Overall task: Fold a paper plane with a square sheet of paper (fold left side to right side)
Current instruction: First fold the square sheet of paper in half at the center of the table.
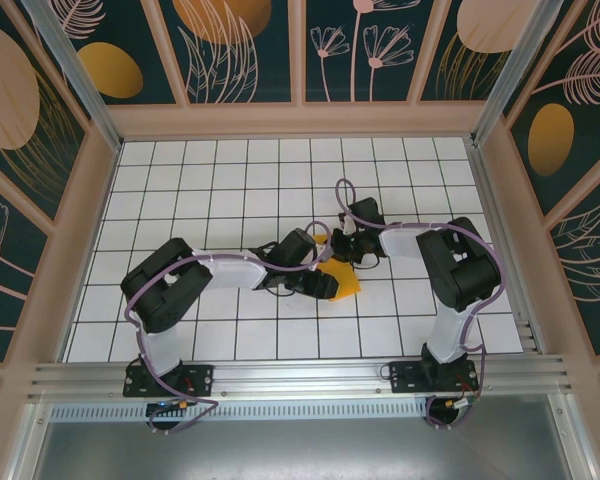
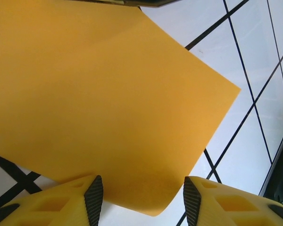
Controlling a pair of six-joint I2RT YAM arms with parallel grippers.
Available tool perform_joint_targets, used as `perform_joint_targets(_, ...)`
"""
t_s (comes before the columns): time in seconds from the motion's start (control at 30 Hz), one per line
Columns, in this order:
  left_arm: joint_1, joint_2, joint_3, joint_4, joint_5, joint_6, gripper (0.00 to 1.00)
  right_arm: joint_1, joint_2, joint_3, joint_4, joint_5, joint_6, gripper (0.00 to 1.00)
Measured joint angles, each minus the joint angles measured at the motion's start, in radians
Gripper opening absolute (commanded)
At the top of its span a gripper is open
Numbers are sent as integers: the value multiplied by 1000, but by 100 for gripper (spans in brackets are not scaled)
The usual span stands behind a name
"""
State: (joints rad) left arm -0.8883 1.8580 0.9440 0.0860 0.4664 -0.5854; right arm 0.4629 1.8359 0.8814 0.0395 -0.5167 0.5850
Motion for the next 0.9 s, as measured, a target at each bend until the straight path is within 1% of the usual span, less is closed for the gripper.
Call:
perform_joint_targets(0.47,-27,-11,0,0,-33,-26,52,0,0,-1,2,-1,-3,8)
perform_joint_targets(0.57,-37,-23,-3,-7,-39,-21,53,0,0,-1,2,0,-2,8)
perform_joint_targets(0.77,-90,-74,-41,-23,-50,-10,58,5,0,-3,15,3,20,8)
perform_joint_targets(0.9,-72,-109,-81,-21,-82,-22,59,5,0,-8,27,3,33,8)
